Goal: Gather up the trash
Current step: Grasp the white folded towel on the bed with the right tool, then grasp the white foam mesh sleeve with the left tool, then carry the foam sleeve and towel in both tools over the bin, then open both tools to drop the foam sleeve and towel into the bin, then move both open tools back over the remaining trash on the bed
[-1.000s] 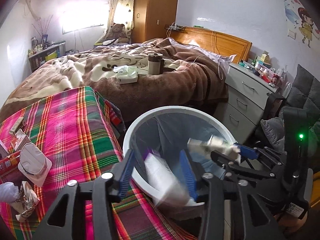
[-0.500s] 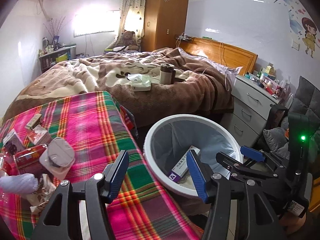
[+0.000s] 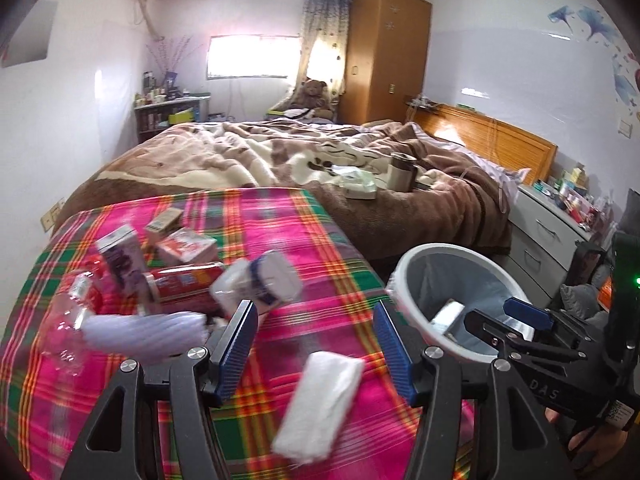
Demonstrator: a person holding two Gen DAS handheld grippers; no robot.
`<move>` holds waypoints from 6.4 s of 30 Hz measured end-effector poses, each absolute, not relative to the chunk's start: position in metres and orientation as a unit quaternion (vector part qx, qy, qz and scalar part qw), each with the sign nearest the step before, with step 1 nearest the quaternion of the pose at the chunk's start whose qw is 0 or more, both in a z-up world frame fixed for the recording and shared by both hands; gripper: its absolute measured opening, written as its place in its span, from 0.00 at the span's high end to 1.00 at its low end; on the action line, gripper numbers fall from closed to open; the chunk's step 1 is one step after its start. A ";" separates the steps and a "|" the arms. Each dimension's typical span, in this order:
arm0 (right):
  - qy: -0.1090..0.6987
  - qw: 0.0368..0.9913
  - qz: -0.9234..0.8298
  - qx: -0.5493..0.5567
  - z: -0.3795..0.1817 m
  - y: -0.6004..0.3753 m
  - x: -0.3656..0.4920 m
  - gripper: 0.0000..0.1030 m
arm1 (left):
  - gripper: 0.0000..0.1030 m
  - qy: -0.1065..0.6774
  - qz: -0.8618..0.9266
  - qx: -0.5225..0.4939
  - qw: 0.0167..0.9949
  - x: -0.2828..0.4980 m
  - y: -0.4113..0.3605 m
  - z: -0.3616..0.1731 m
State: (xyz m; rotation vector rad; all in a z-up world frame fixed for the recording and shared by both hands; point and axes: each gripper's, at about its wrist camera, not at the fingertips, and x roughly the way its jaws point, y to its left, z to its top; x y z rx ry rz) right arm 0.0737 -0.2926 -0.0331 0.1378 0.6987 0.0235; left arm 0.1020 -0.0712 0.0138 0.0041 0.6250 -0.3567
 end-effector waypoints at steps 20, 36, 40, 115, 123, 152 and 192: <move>0.417 0.903 0.095 0.051 -0.063 -0.197 0.090 0.31 | 0.42 0.333 -0.112 0.005 0.936 0.140 0.029 -0.006; 0.429 0.897 0.110 0.013 -0.068 -0.169 0.087 0.58 | 0.38 0.373 -0.131 0.069 0.916 0.162 0.036 -0.035; 0.424 0.899 0.111 0.009 -0.068 -0.168 0.085 0.66 | 0.38 0.389 -0.153 0.058 0.907 0.161 0.037 -0.041; 0.308 0.948 0.039 0.066 -0.018 -0.275 0.078 0.74 | 0.75 0.319 -0.210 -0.003 0.924 0.098 -0.050 0.010; 0.304 0.950 0.004 0.073 -0.018 -0.309 0.076 0.74 | 0.75 0.323 -0.242 0.000 0.915 0.105 -0.098 0.010; 0.357 0.927 -0.069 0.086 -0.049 -0.398 0.093 0.74 | 0.74 0.373 -0.316 0.028 0.872 0.140 -0.236 -0.025; 0.331 0.940 -0.054 0.059 -0.027 -0.346 0.093 0.39 | 0.48 0.334 -0.261 0.012 0.906 0.121 -0.158 0.006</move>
